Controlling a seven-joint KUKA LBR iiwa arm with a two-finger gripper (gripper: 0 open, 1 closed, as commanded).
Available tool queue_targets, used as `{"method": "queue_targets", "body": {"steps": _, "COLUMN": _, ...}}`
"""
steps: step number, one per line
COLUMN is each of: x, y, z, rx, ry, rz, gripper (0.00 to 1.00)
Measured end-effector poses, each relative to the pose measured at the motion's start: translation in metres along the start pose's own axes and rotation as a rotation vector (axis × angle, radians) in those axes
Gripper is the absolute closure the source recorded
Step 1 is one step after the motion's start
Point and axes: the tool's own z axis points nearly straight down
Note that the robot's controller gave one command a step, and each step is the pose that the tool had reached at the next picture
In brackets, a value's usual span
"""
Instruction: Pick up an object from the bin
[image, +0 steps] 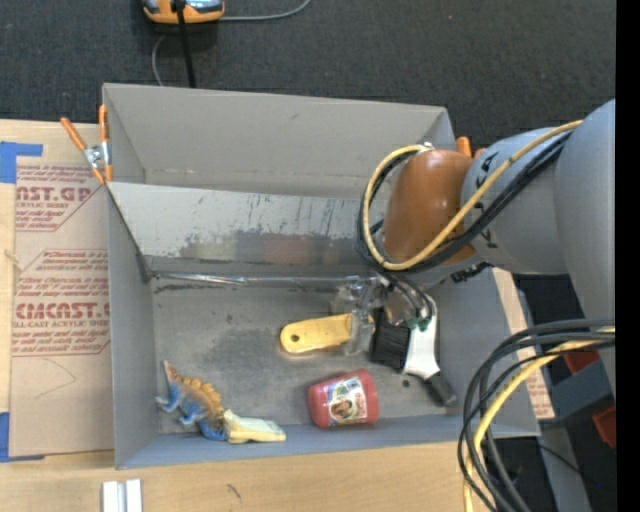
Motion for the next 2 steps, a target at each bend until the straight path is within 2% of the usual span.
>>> {"method": "queue_targets", "body": {"steps": 2, "x": 0.001, "y": 0.0003, "z": -0.0141, "rx": -0.001, "ry": 0.004, "rz": 0.0, "gripper": 1.0}}
